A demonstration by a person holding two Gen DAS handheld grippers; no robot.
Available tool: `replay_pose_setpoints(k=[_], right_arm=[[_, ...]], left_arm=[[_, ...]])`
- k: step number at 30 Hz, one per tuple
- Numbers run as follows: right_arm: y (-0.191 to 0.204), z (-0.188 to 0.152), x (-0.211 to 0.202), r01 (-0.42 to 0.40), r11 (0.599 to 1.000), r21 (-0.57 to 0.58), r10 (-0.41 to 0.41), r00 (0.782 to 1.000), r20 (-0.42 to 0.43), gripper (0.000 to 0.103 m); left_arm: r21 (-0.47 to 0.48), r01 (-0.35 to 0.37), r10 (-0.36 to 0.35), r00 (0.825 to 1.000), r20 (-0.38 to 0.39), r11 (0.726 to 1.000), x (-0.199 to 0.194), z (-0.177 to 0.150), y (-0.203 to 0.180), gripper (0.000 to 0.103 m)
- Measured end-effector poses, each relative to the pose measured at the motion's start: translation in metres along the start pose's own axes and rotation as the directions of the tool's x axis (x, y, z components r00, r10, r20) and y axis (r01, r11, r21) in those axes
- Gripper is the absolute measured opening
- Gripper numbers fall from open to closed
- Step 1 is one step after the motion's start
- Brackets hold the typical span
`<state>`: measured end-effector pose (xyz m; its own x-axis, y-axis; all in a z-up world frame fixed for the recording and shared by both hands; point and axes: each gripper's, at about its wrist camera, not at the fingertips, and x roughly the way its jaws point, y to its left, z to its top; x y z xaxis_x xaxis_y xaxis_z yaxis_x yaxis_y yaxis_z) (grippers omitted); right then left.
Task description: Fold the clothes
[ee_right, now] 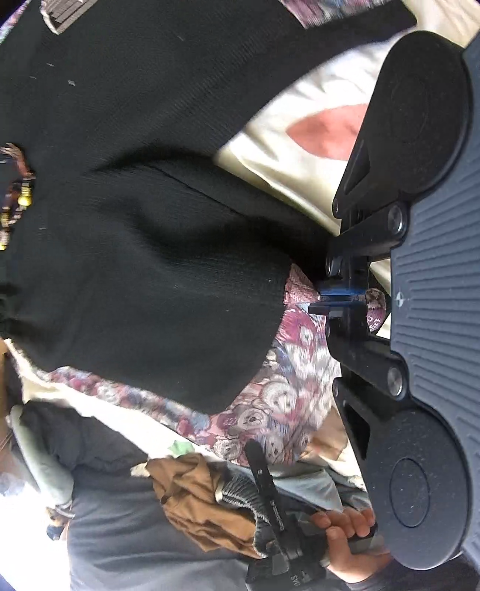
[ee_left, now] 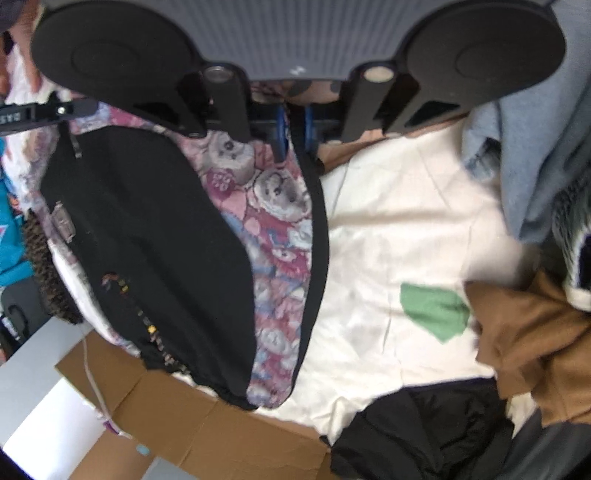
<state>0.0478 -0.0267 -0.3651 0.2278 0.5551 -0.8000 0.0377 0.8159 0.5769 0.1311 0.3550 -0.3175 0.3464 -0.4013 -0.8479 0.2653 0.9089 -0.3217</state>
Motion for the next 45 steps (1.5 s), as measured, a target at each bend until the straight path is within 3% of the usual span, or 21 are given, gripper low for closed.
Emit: replay_pose_setpoints(k=[6,17,22,28,35,39,45], right_arm=[[-0.003,0.012,-0.025,0.021,1.000,0.003,-0.021,0.999,0.046,0.000],[-0.013,0.032,-0.022,0.101,0.995,0.021,-0.102,0.992,0.067,0.000],[-0.016,0.030,-0.018,0.113,0.994,0.007,-0.113,0.992,0.047,0.001],[-0.022,0.016,-0.020,0.124,0.992,0.033,-0.125,0.991,0.042,0.002],[-0.024,0.002,-0.024,0.128,0.991,0.038,-0.129,0.991,0.038,0.002],[-0.025,-0.002,-0.026,0.127,0.991,0.040,-0.128,0.991,0.039,0.002],[-0.028,-0.006,-0.030,0.140,0.990,0.030,-0.141,0.990,0.033,0.002]], left_arm=[[-0.008,0.049,-0.049,0.999,0.015,0.999,-0.020,0.037,-0.003,0.010],[-0.087,0.030,-0.035,0.998,-0.054,0.996,0.041,0.068,0.000,0.010],[-0.075,0.020,-0.026,0.996,-0.086,0.997,0.063,0.063,0.001,0.016],[-0.028,0.008,-0.010,0.998,-0.063,1.000,0.047,0.053,0.007,0.023],[-0.076,-0.028,0.029,0.999,0.020,0.997,0.001,0.041,0.023,0.029],[-0.113,-0.064,0.066,0.998,0.016,0.992,-0.010,0.023,0.032,0.029],[-0.126,-0.087,0.086,0.996,-0.010,0.988,0.003,-0.001,0.029,0.029]])
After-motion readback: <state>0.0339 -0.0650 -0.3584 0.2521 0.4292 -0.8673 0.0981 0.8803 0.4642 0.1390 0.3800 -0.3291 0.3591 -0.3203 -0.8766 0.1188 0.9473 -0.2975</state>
